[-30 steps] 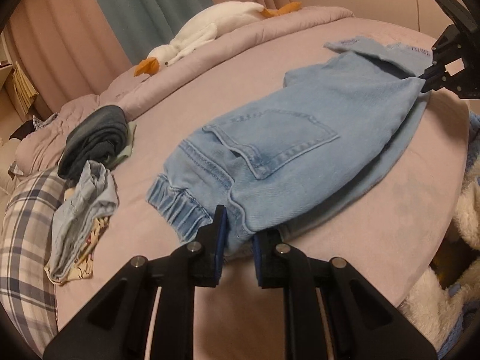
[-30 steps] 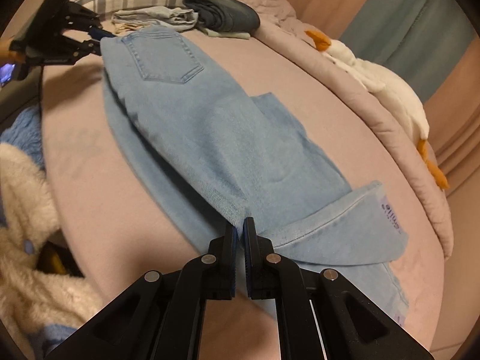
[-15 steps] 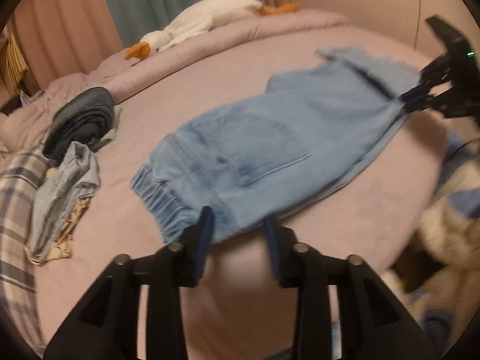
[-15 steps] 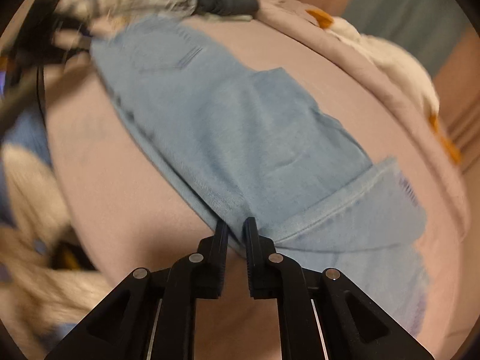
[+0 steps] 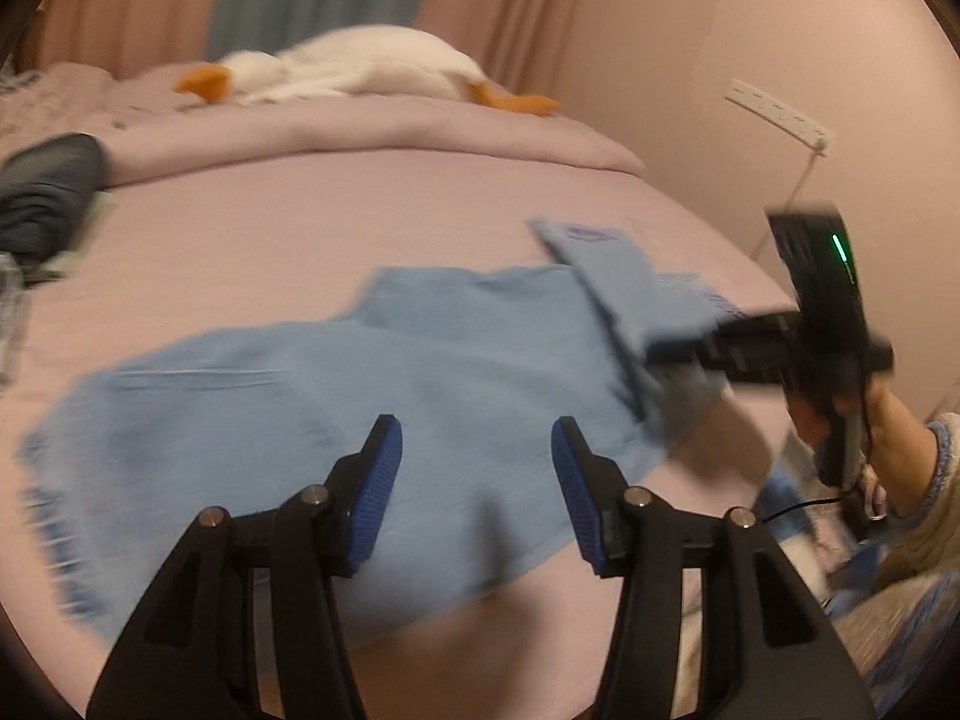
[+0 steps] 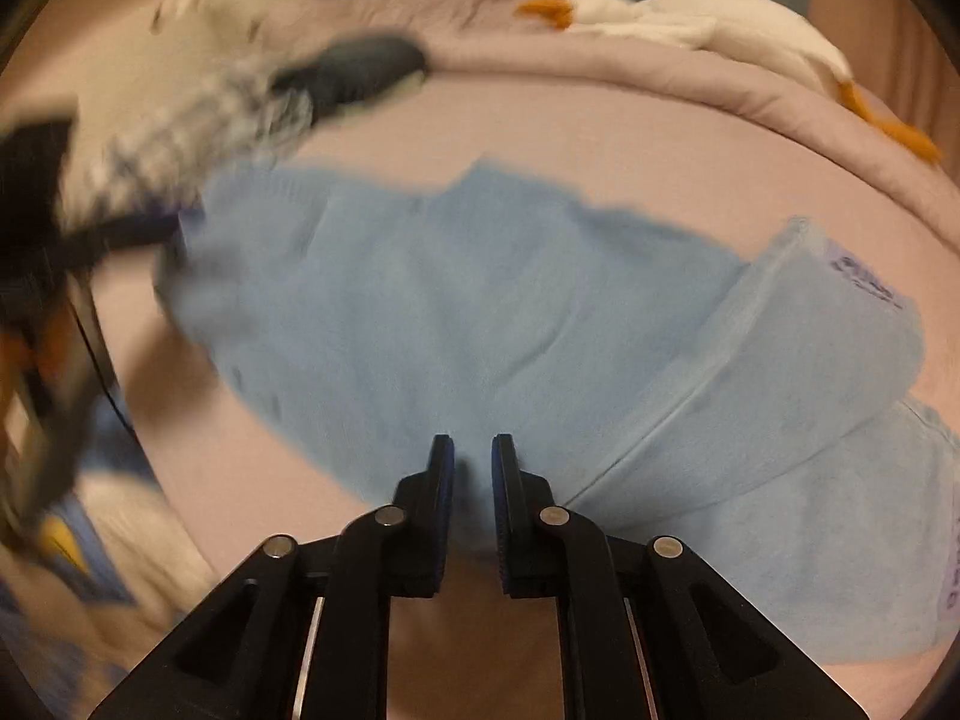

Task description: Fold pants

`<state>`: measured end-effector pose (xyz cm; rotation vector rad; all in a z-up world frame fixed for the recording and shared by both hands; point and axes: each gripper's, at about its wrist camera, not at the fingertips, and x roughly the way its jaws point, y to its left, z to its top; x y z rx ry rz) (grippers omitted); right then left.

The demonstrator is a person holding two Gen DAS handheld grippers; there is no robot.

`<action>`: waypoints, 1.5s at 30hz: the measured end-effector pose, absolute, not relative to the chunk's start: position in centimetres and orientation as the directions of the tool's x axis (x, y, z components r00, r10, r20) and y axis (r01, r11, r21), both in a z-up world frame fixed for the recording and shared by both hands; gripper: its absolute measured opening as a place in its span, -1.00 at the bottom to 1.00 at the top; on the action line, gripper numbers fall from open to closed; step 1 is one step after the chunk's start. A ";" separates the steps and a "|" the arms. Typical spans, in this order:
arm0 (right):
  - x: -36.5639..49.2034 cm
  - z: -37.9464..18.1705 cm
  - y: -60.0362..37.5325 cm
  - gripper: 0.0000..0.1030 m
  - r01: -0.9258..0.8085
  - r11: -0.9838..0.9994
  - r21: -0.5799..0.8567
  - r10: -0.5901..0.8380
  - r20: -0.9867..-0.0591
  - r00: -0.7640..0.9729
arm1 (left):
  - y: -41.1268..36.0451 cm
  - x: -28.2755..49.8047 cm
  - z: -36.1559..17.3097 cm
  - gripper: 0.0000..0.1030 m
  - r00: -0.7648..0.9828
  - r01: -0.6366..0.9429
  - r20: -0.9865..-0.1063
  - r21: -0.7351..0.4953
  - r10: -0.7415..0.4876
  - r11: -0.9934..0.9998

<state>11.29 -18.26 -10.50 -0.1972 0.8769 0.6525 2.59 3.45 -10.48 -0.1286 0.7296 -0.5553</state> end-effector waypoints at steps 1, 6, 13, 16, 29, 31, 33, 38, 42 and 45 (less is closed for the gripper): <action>12.1 -9.8 -19.3 -0.81 -0.567 0.815 0.120 0.446 -0.755 0.482 | 1.6 3.4 -10.9 0.00 0.573 0.453 -0.604 -0.329 -0.554 0.828; 19.3 -8.0 -24.8 -0.47 -0.277 0.950 0.142 0.282 -0.771 0.571 | -4.9 5.7 -11.9 0.00 0.445 0.524 -0.605 -0.423 -0.661 0.739; 27.8 -9.2 -25.3 -0.15 -0.152 0.963 0.224 0.271 -0.809 0.521 | -11.3 6.8 -13.2 0.00 0.322 0.567 -0.641 -0.458 -0.697 0.684; 29.9 -10.4 -24.2 -0.15 -0.091 0.983 0.161 0.185 -0.846 0.499 | -13.1 6.3 -13.6 -0.07 0.349 0.572 -0.696 -0.372 -0.627 0.731; 21.5 -6.6 -29.9 -0.92 0.028 0.967 0.254 0.170 -0.722 0.670 | -13.1 5.0 -12.7 -0.80 0.430 0.578 -0.697 -0.276 -0.574 0.768; 18.1 -5.3 -32.5 -0.92 0.048 0.947 0.319 0.188 -0.666 0.722 | -13.1 4.6 -12.2 -0.80 0.438 0.589 -0.692 -0.262 -0.574 0.765; 14.8 -4.3 -34.9 -0.92 0.070 0.926 0.371 0.189 -0.616 0.764 | -12.7 4.4 -12.1 -0.81 0.453 0.596 -0.686 -0.241 -0.569 0.766; 7.1 -6.2 -41.4 -0.92 0.165 0.855 0.492 0.159 -0.551 0.819 | -13.1 4.6 -12.3 -0.80 0.460 0.611 -0.704 -0.191 -0.541 0.768; 5.0 -12.4 -43.9 -0.91 0.283 0.771 0.570 0.179 -0.620 0.764 | -13.9 5.0 -13.5 -0.78 0.447 0.631 -0.741 -0.134 -0.500 0.764; 4.0 -14.9 -45.4 -0.87 0.284 0.668 0.688 0.249 -0.565 0.786 | -14.0 4.9 -13.5 -0.73 0.458 0.633 -0.751 -0.101 -0.476 0.768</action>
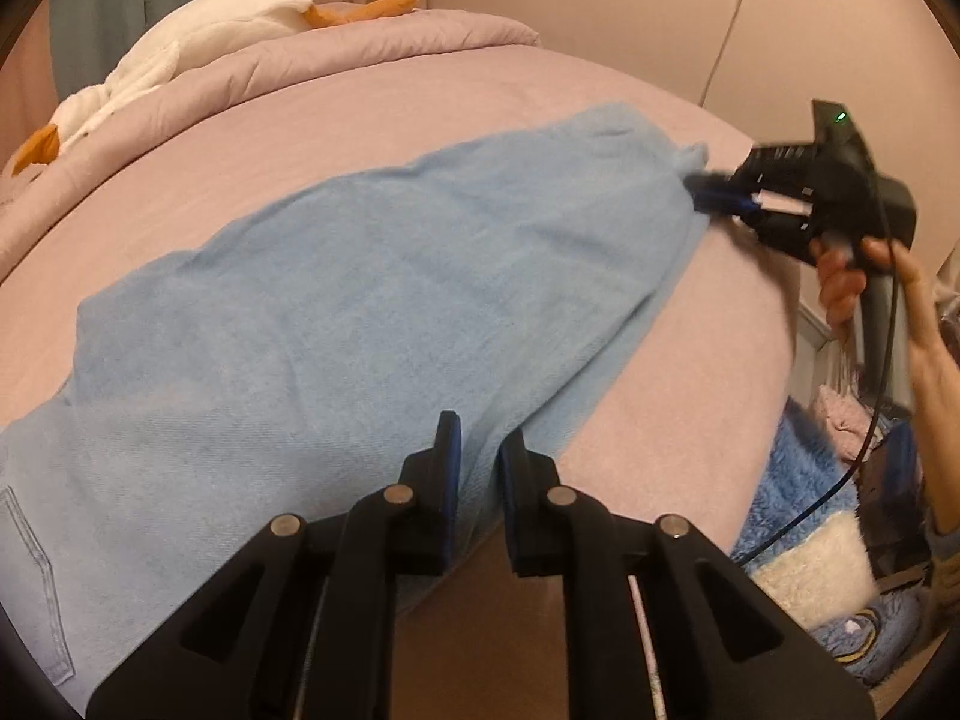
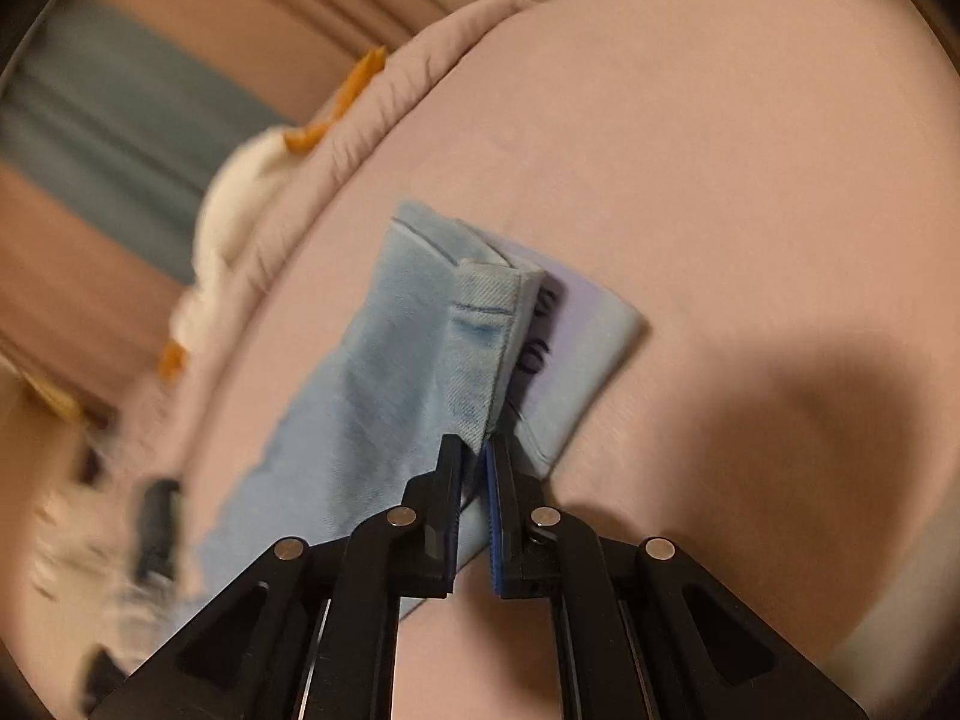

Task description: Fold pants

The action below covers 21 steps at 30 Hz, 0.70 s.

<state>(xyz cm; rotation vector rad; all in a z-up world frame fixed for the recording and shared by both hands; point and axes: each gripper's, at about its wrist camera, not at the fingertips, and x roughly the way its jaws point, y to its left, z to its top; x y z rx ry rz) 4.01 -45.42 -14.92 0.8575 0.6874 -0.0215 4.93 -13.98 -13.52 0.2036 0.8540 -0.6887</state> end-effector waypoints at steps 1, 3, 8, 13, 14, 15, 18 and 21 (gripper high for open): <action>3.8 -14.9 -45.7 -0.72 0.273 0.642 0.716 0.260 -0.539 0.801 | -14.0 4.9 -13.5 -0.71 0.459 0.631 -0.752 -0.099 -0.473 0.769; 3.5 -14.3 -46.0 -0.30 0.261 0.631 0.731 0.248 -0.508 0.825 | -13.9 5.2 -13.6 -0.71 0.463 0.623 -0.757 -0.093 -0.461 0.777; 5.0 -13.3 -46.1 -0.28 0.310 0.635 0.708 0.190 -0.532 0.825 | -14.1 5.2 -13.6 -0.77 0.464 0.621 -0.761 -0.085 -0.453 0.779; 5.3 -12.7 -45.9 -0.89 0.325 0.675 0.662 0.141 -0.548 0.825 | -14.3 4.6 -13.1 -0.77 0.473 0.630 -0.756 -0.070 -0.453 0.773; 4.8 -12.2 -45.9 -0.89 0.320 0.685 0.655 0.127 -0.540 0.832 | -14.4 4.5 -13.1 -0.77 0.474 0.632 -0.757 -0.063 -0.450 0.772; 4.3 -11.8 -45.9 -0.89 0.317 0.695 0.646 0.113 -0.533 0.838 | -14.6 4.5 -13.4 -0.77 0.469 0.634 -0.764 -0.057 -0.442 0.771; 5.2 -12.3 -45.5 -0.89 0.362 0.736 0.573 0.076 -0.601 0.796 | -14.6 4.7 -13.6 -0.76 0.464 0.633 -0.772 -0.054 -0.434 0.772; 5.2 -14.2 -46.9 -0.93 0.422 0.644 0.638 0.114 -0.626 0.772 | -14.0 4.5 -13.2 -0.61 0.455 0.636 -0.769 -0.072 -0.449 0.768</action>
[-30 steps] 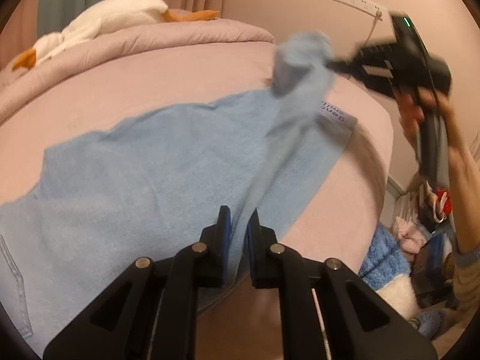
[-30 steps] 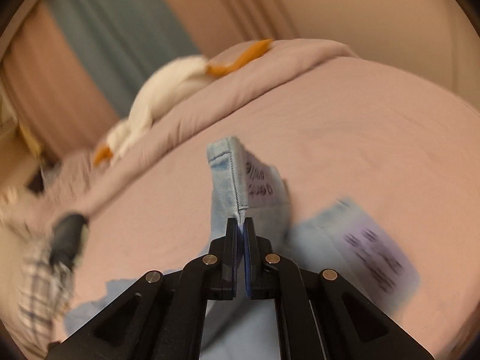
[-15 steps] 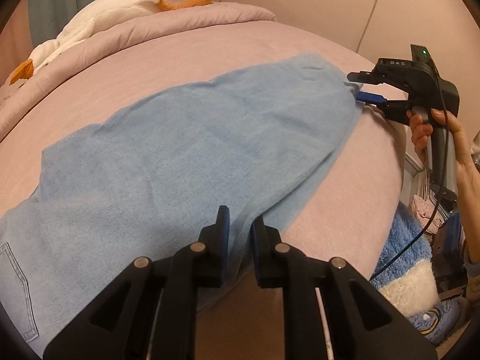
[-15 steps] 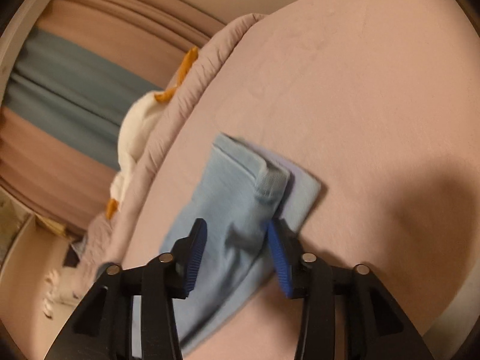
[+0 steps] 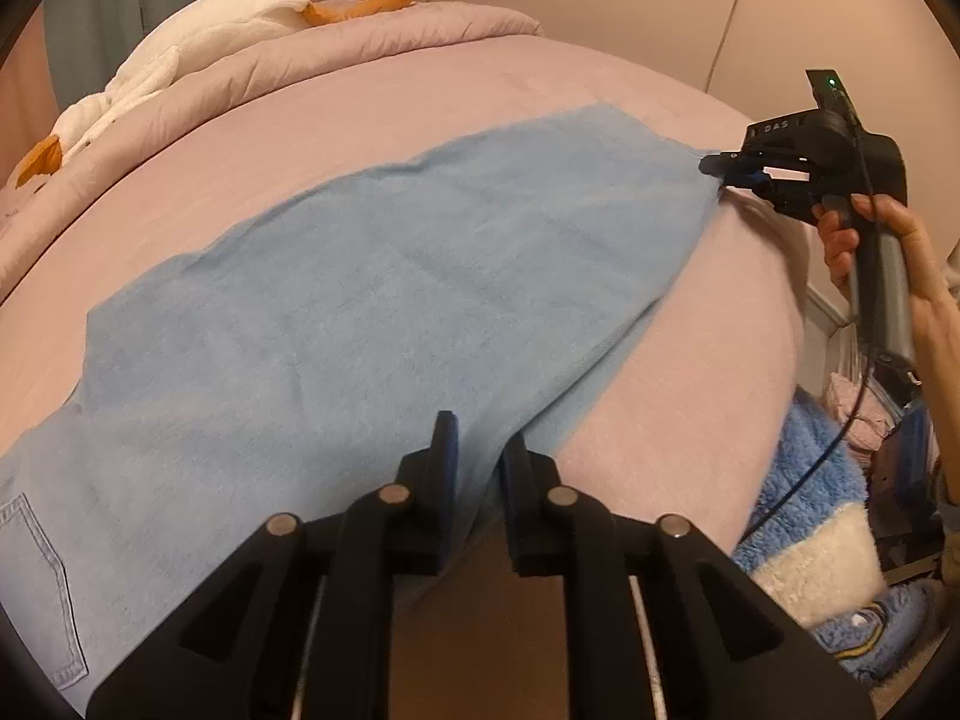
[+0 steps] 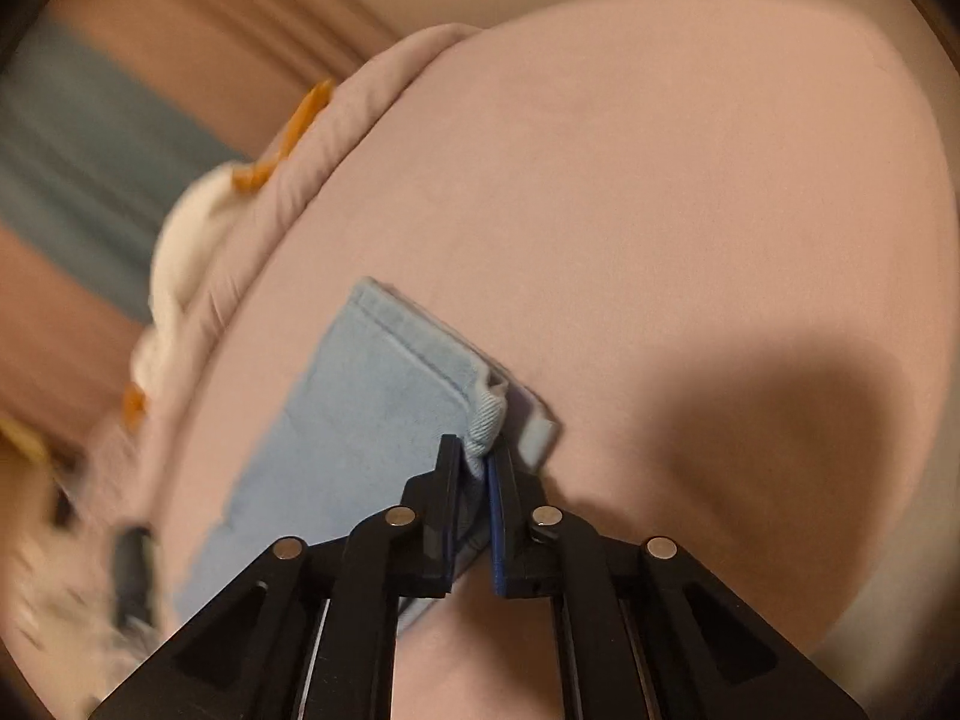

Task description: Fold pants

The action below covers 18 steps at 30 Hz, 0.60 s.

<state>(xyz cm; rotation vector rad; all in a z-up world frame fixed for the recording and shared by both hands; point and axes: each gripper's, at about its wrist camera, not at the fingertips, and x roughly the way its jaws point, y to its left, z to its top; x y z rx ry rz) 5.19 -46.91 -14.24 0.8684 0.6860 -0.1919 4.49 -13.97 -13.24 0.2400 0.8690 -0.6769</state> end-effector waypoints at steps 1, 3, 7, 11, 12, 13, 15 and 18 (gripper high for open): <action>5.0 -13.9 -47.0 -0.92 0.428 0.652 0.626 0.098 -0.629 0.772 | -13.4 4.4 -13.0 -0.51 0.449 0.632 -0.768 -0.087 -0.456 0.770; 5.2 -12.5 -46.3 -0.76 0.434 0.720 0.542 0.029 -0.648 0.761 | -12.1 3.8 -12.3 -0.34 0.455 0.627 -0.751 -0.111 -0.478 0.771; 4.1 -9.5 -44.7 -0.02 0.446 0.810 0.382 -0.143 -0.610 0.780 | -8.8 3.1 -10.4 0.06 0.512 0.584 -0.684 -0.167 -0.520 0.794; 4.3 -8.4 -40.6 -0.03 0.223 0.914 0.338 0.011 -0.572 0.820 | -4.5 5.5 -10.2 0.03 0.591 0.415 -0.673 -0.219 -0.445 0.883; 4.7 -8.3 -39.0 -0.05 0.159 0.936 0.315 0.058 -0.581 0.812 | -3.0 6.2 -10.4 0.02 0.604 0.351 -0.679 -0.241 -0.416 0.905; 5.0 -8.4 -36.5 -0.17 0.070 0.959 0.274 0.109 -0.588 0.801 | -1.5 6.6 -10.6 0.01 0.621 0.293 -0.682 -0.255 -0.386 0.922; 5.0 -8.8 -32.4 -0.27 -0.069 0.976 0.205 0.181 -0.603 0.777 | 1.9 6.8 -11.0 0.01 0.658 0.170 -0.690 -0.253 -0.301 0.952; 4.3 -10.2 -26.1 -0.28 -0.242 0.968 0.062 0.225 -0.635 0.739 | 6.3 5.9 -11.6 0.02 0.692 0.033 -0.704 -0.189 -0.159 0.981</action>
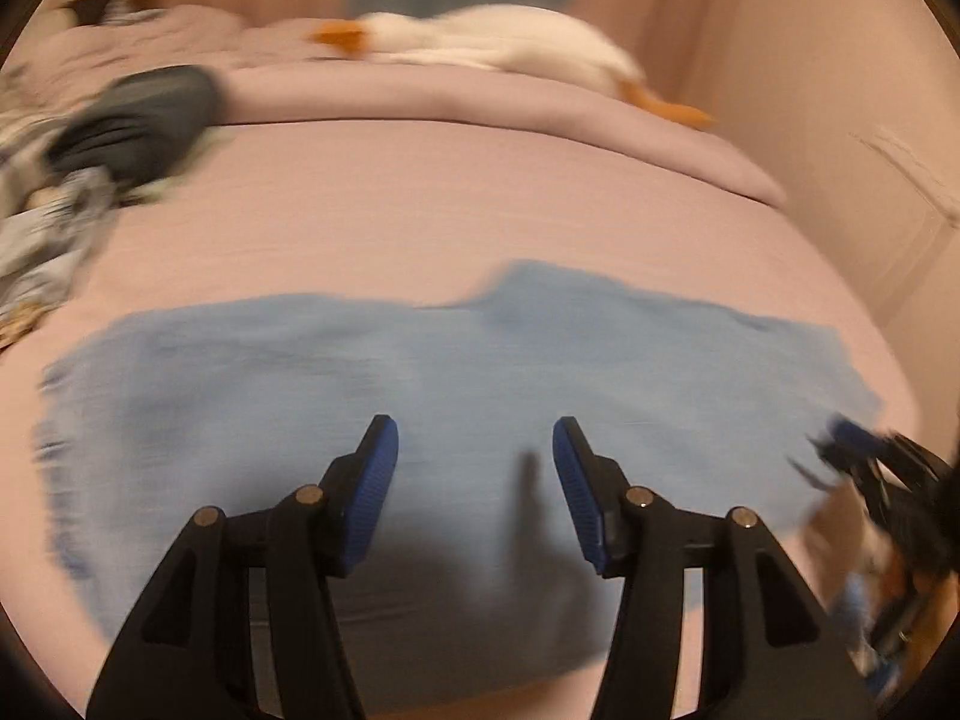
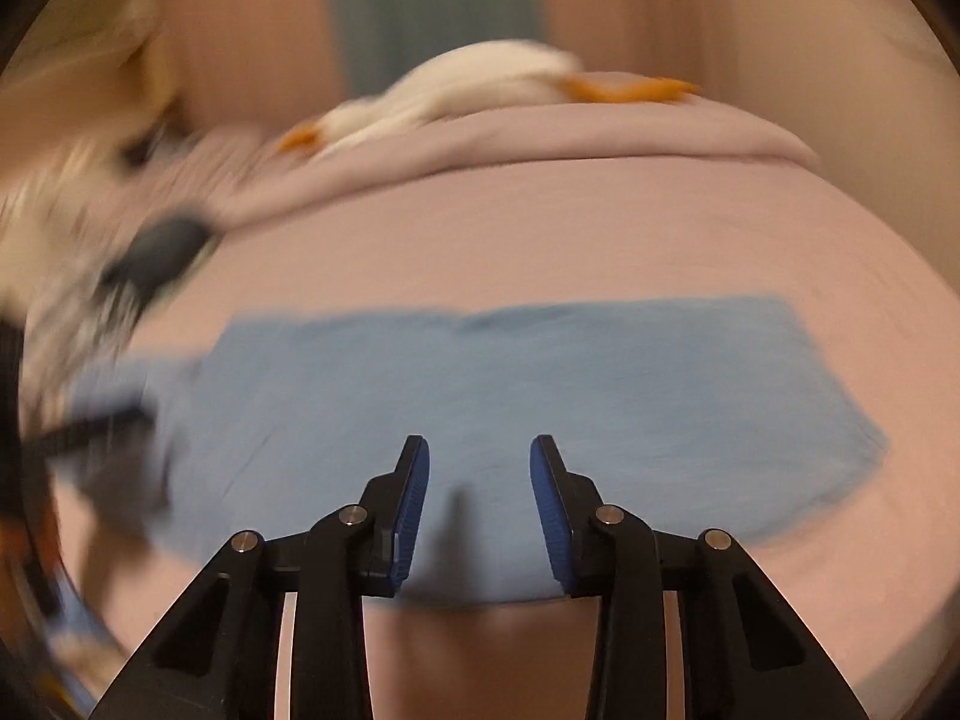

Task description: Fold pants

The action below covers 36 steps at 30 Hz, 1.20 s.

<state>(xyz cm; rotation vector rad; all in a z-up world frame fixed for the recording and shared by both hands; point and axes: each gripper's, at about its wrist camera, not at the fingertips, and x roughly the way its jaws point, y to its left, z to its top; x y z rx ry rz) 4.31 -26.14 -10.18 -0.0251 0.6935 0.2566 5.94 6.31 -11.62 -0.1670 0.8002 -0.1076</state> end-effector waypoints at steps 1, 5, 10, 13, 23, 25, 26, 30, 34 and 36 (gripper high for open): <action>4.1 -10.5 -24.7 -0.28 -0.279 0.960 0.018 0.225 -0.640 0.735 | 7.8 5.6 -12.0 0.02 0.691 -0.016 -0.717 -0.144 -0.093 0.989; 3.5 -13.6 -19.9 -0.33 -0.451 0.884 -0.119 0.235 -0.723 0.650 | 12.7 4.6 -14.6 -0.64 0.645 -0.077 -0.757 -0.200 -0.103 0.977; 3.6 -12.1 -21.2 -0.33 -0.478 0.869 -0.129 0.225 -0.757 0.613 | 14.8 3.5 -13.7 -0.53 0.660 -0.079 -0.730 -0.302 -0.178 0.950; 4.4 -10.4 -21.1 -0.33 -0.489 0.868 -0.087 0.278 -0.730 0.624 | 15.2 2.5 -13.4 -0.48 0.657 -0.084 -0.730 -0.321 -0.190 0.943; 12.3 -9.5 -12.0 -0.34 -0.554 0.831 0.046 0.412 -0.720 0.558 | 15.5 1.8 -14.3 -0.64 0.617 -0.085 -0.757 -0.335 -0.215 0.938; 13.3 -10.2 -10.5 -0.34 -0.552 0.833 0.041 0.394 -0.745 0.539 | 15.9 1.7 -14.5 -0.70 0.619 -0.085 -0.753 -0.349 -0.225 0.933; 14.2 -10.8 -9.6 -0.34 -0.548 0.836 0.022 0.370 -0.760 0.535 | 16.0 1.7 -14.6 -0.70 0.621 -0.085 -0.750 -0.355 -0.229 0.931; 17.6 -13.3 -6.8 -0.32 -0.508 0.858 -0.074 0.249 -0.806 0.537 | 15.9 1.6 -14.6 -0.70 0.625 -0.079 -0.744 -0.359 -0.234 0.930; 17.3 -12.2 -6.6 -0.31 -0.493 0.867 -0.077 0.233 -0.811 0.537 | 16.0 1.7 -14.5 -0.70 0.627 -0.084 -0.742 -0.370 -0.239 0.925; 15.1 -10.8 -7.3 -0.31 -0.509 0.858 -0.066 0.275 -0.778 0.565 | 16.0 1.7 -14.5 -0.70 0.625 -0.088 -0.743 -0.370 -0.238 0.925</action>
